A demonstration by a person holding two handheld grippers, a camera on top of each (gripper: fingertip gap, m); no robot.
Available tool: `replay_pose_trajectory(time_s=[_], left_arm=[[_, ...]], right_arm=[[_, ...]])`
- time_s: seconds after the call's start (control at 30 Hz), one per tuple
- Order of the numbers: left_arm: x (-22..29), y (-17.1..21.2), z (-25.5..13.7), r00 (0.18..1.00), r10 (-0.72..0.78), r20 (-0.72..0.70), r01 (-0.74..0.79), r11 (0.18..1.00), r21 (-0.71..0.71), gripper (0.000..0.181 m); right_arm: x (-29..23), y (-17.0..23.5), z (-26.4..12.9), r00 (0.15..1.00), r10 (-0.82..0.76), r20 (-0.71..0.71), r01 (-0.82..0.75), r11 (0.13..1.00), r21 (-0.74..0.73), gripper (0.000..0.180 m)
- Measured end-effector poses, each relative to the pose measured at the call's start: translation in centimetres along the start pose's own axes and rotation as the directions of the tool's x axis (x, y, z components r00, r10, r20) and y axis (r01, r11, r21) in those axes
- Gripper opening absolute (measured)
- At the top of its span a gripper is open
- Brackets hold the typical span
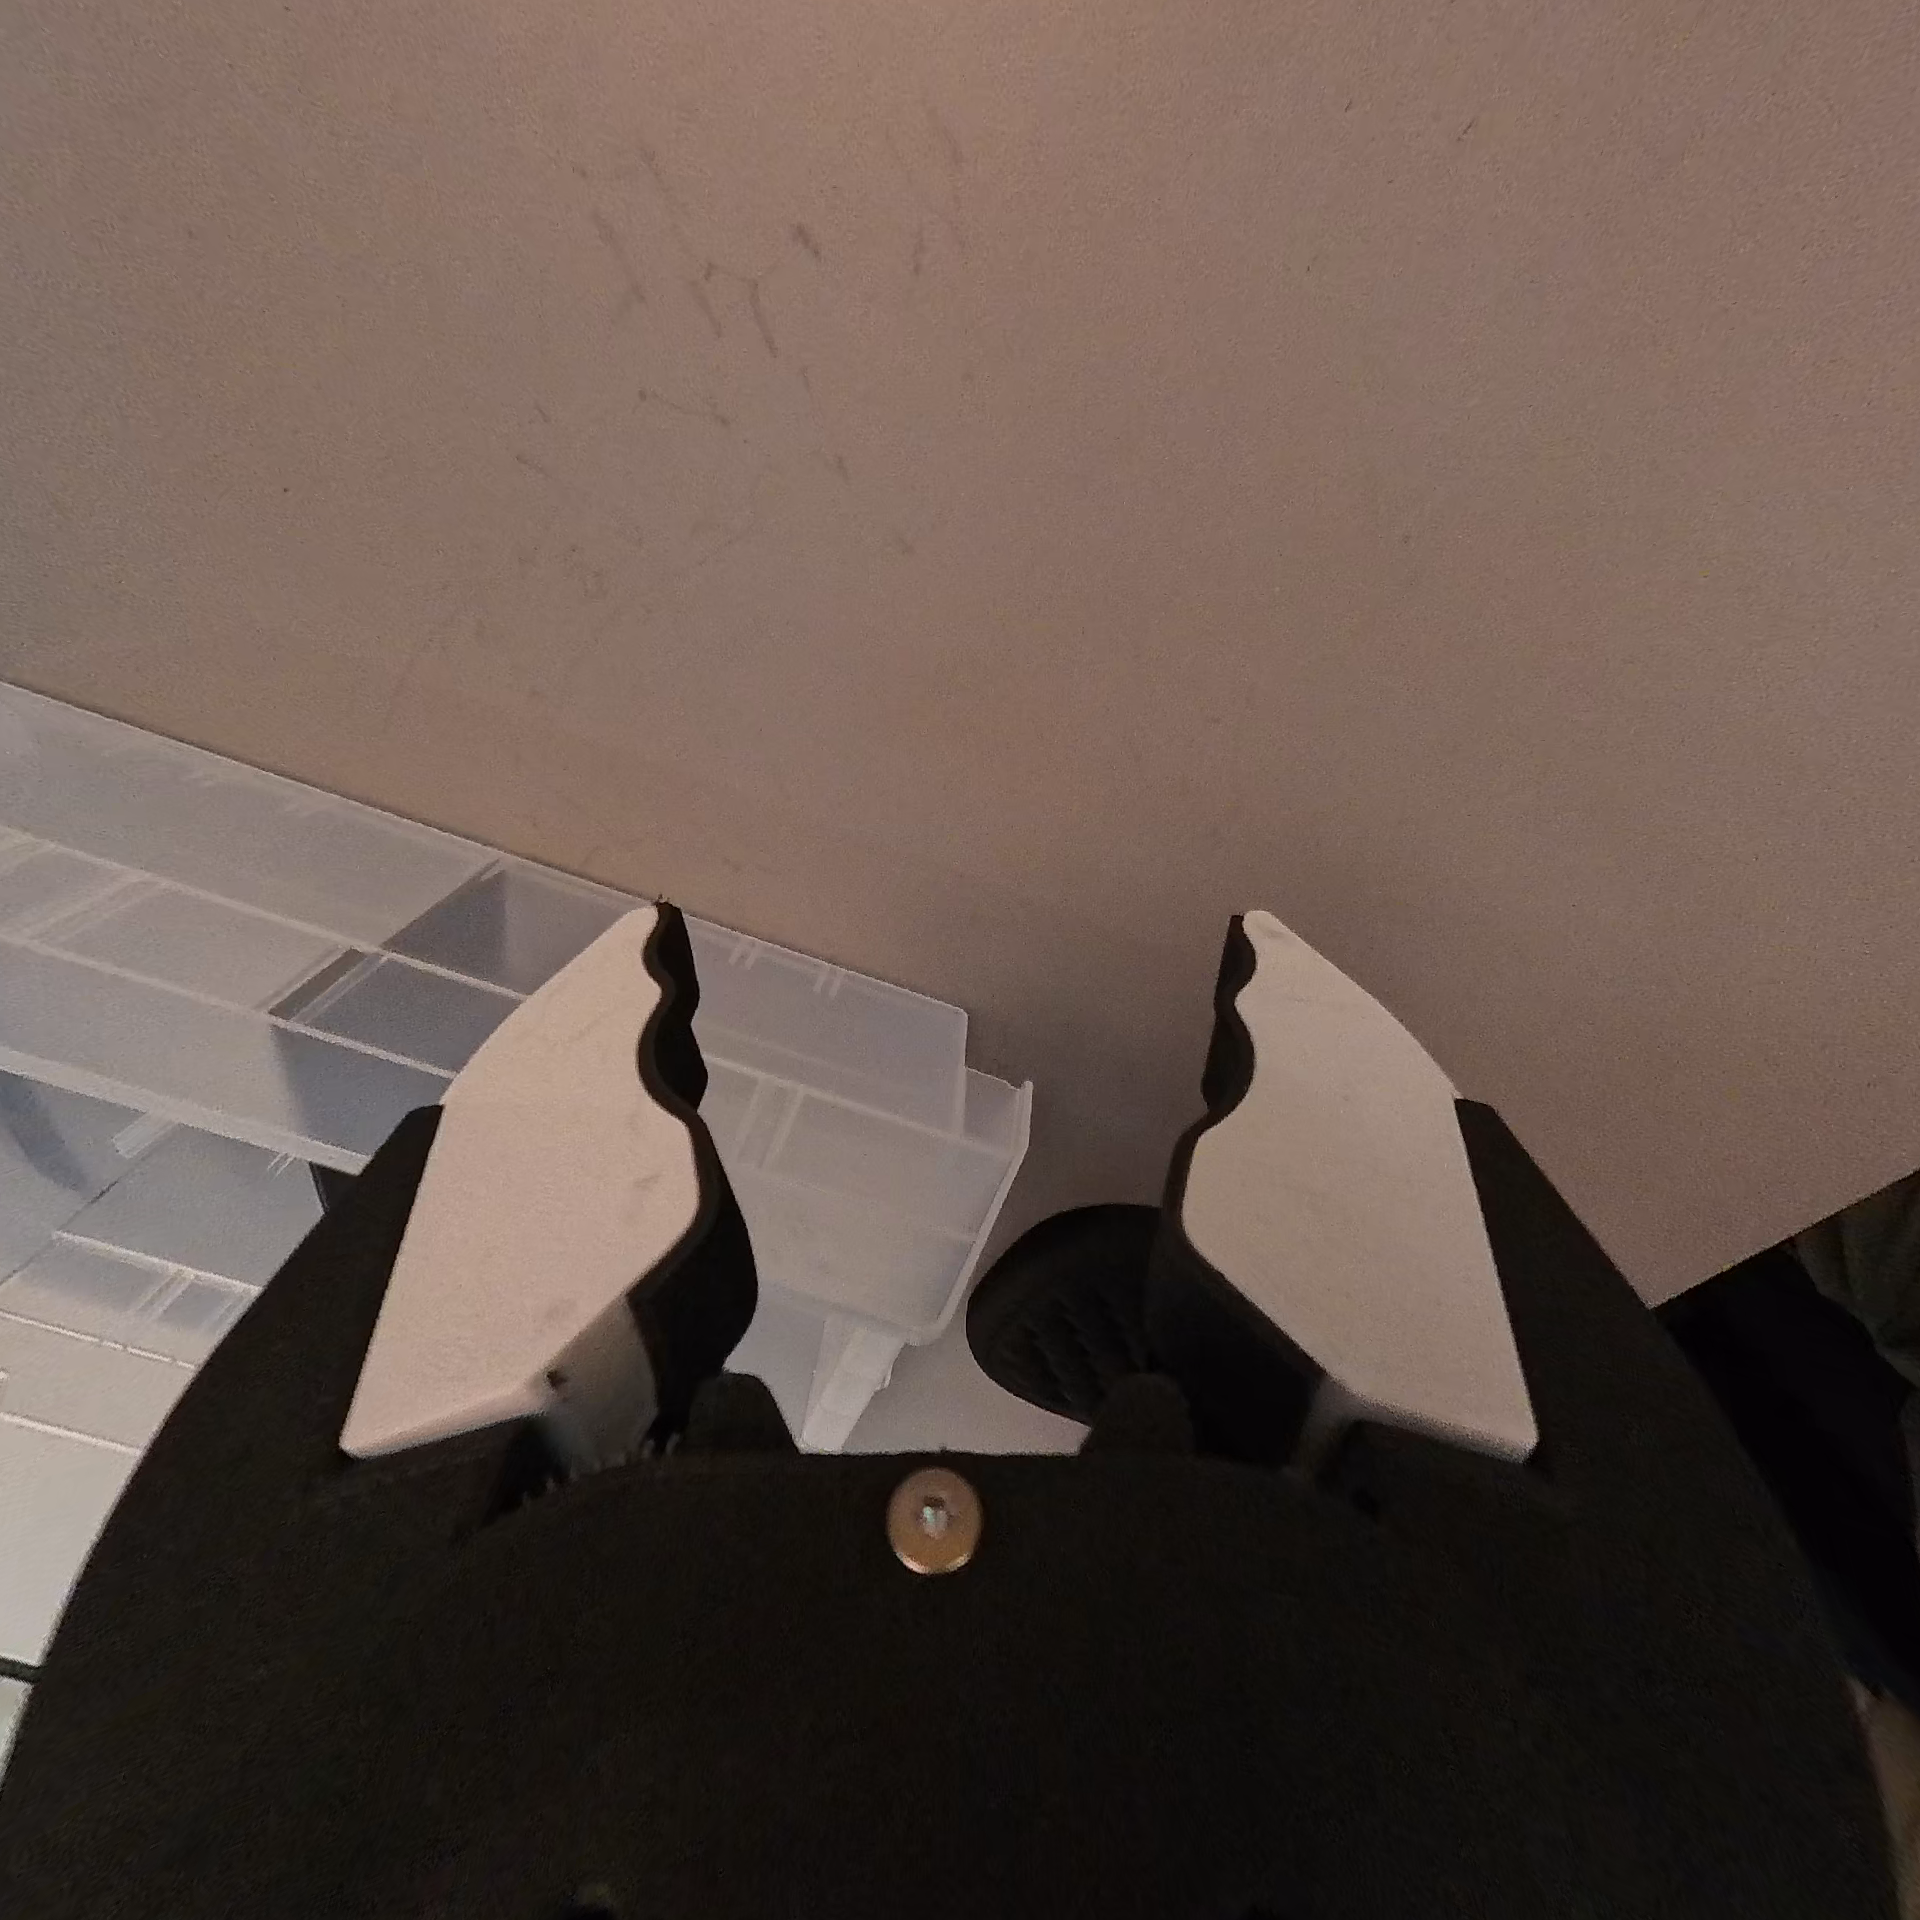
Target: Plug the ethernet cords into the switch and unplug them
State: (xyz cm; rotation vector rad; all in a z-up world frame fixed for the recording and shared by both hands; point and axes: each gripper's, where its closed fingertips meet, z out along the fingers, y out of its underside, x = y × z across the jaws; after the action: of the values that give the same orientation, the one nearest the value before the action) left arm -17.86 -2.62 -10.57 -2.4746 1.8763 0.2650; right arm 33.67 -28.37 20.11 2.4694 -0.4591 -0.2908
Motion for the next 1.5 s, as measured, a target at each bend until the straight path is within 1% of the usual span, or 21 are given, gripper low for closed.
replay_pose_trajectory(time_s=[0.13,0.23,0.3,0.4,0.47,0.53,0.57,0.6,0.7,0.77,0.8,0.93,1.0,1.03,1.07,1.13,1.2,1.27,1.3,1.37,1.5], left_arm=[[0.0,0.0,0.0,1.000,0.001,0.000,-0.001,1.000,-0.002,0.096],[0.0,-0.1,0.0,1.000,0.003,0.000,-0.003,1.000,0.002,0.096],[0.0,-0.1,-0.1,1.000,0.003,-0.001,-0.003,1.000,0.006,0.096],[0.0,-0.1,-0.2,1.000,0.002,0.000,-0.002,1.000,0.010,0.096],[0.0,-0.1,-0.3,1.000,0.002,0.002,-0.002,1.000,0.015,0.096],[-0.1,-0.2,-0.4,1.000,0.004,0.006,-0.005,1.000,0.022,0.096],[0.0,-0.3,-0.4,1.000,0.006,0.001,-0.006,1.000,0.027,0.096],[0.1,-0.3,-0.4,1.000,0.007,-0.003,-0.007,1.000,0.030,0.096],[0.0,-0.3,-0.3,1.000,0.002,-0.002,-0.001,1.000,0.024,0.097],[0.1,-0.3,-0.2,1.000,0.003,-0.002,-0.003,1.000,0.018,0.097],[0.1,-0.4,-0.2,1.000,0.005,0.002,-0.005,1.000,0.019,0.097],[0.3,-0.8,-0.1,1.000,0.010,0.000,-0.010,1.000,0.027,0.097],[0.4,-0.9,-0.1,1.000,0.016,0.002,-0.016,1.000,0.026,0.097],[0.4,-0.9,-0.1,1.000,0.016,0.001,-0.016,1.000,0.027,0.097],[0.4,-1.0,-0.1,1.000,0.016,0.001,-0.016,0.999,0.029,0.097],[0.4,-1.1,0.0,1.000,0.014,0.000,-0.014,0.999,0.030,0.097],[0.6,-1.2,0.1,1.000,0.018,-0.001,-0.018,1.000,0.023,0.098],[0.7,-1.2,0.2,1.000,0.026,0.001,-0.026,1.000,0.017,0.098],[0.8,-1.3,0.3,1.000,0.030,0.002,-0.030,0.999,0.018,0.098],[1.0,-1.5,0.2,0.999,0.036,0.000,-0.036,0.999,0.019,0.098],[1.3,-1.5,0.1,0.999,0.047,0.000,-0.047,0.999,0.026,0.098]], right_arm=[[0.2,0.2,-0.1,0.999,0.035,-0.009,-0.035,0.999,0.004,0.057],[0.0,-0.2,-0.2,1.000,-0.009,-0.008,0.010,1.000,0.023,0.057],[-0.6,-0.8,-0.2,0.998,-0.066,-0.001,0.066,0.997,0.050,0.060],[-2.4,-2.0,-0.3,0.964,-0.265,-0.010,0.264,0.957,0.117,0.067],[-4.9,-2.4,-0.2,0.887,-0.462,-0.014,0.458,0.875,0.155,0.072],[-7.6,-2.7,0.3,0.763,-0.640,-0.084,0.644,0.746,0.170,0.072],[-8.8,-2.9,0.6,0.701,-0.702,-0.125,0.713,0.684,0.154,0.072],[-9.7,-3.2,1.0,0.655,-0.739,-0.158,0.756,0.642,0.129,0.072],[-10.4,-4.3,1.7,0.638,-0.728,-0.252,0.759,0.649,0.049,0.079],[-11.0,-5.0,1.3,0.627,-0.714,-0.311,0.763,0.644,0.059,0.081],[-11.5,-5.3,0.9,0.611,-0.715,-0.340,0.776,0.627,0.076,0.081],[-13.1,-7.4,-0.7,0.539,-0.665,-0.517,0.820,0.554,0.141,0.079],[-13.4,-8.5,-1.3,0.478,-0.615,-0.628,0.839,0.531,0.118,0.079],[-14.0,-8.4,-0.9,0.462,-0.630,-0.625,0.850,0.516,0.108,0.078],[-14.1,-8.2,-0.5,0.460,-0.636,-0.620,0.846,0.526,0.088,0.078],[-13.7,-9.2,-1.2,0.395,-0.574,-0.718,0.846,0.532,0.040,0.080],[-14.1,-8.5,-0.2,0.411,-0.600,-0.686,0.834,0.552,0.016,0.080],[-13.4,-8.5,-0.4,0.377,-0.573,-0.727,0.818,0.575,-0.029,0.084],[-13.4,-8.4,-0.4,0.389,-0.564,-0.729,0.807,0.590,-0.026,0.086],[-13.2,-8.4,-1.1,0.407,-0.527,-0.746,0.795,0.606,0.006,0.093],[-12.9,-8.2,-2.3,0.466,-0.466,-0.752,0.772,0.629,0.088,0.094]])
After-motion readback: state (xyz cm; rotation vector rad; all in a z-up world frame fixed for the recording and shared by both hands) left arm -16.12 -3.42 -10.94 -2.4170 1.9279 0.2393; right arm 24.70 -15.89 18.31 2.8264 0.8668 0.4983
